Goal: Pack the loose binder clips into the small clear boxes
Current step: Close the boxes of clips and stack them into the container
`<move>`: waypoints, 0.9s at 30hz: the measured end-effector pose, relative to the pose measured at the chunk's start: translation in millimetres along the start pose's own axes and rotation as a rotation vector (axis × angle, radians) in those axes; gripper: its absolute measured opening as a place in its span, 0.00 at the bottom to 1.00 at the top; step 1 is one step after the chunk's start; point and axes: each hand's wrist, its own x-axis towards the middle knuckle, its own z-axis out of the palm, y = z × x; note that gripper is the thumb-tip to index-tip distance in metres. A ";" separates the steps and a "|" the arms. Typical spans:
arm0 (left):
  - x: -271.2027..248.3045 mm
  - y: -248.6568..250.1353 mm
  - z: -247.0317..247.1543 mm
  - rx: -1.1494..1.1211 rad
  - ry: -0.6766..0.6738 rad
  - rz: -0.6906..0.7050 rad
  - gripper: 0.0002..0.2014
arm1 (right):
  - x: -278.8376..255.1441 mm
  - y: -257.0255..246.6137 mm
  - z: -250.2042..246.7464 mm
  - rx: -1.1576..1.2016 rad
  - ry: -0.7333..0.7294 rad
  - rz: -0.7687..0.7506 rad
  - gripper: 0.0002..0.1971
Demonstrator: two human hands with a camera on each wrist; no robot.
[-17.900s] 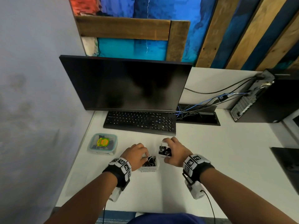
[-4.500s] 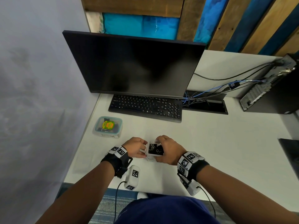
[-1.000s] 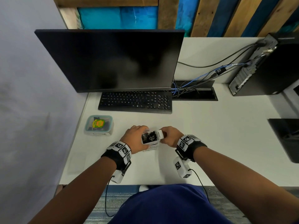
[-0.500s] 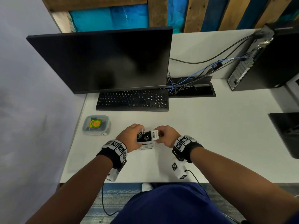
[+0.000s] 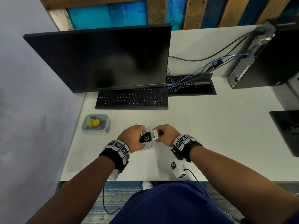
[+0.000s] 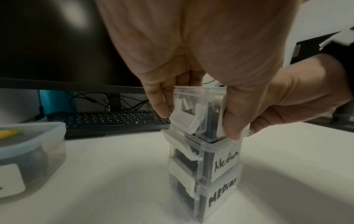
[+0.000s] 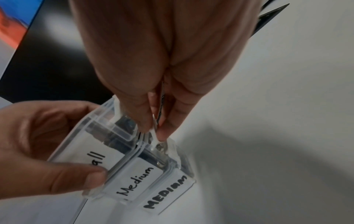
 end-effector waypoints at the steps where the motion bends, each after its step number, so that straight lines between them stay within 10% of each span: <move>1: 1.2 1.4 -1.5 0.013 -0.004 0.000 0.32 | -0.2 -0.1 -0.3 0.006 -0.003 0.005 0.18; 27: -2.8 2.2 -5.4 -0.005 -0.002 -0.031 0.30 | -3.5 2.2 6.9 0.501 -0.119 0.121 0.13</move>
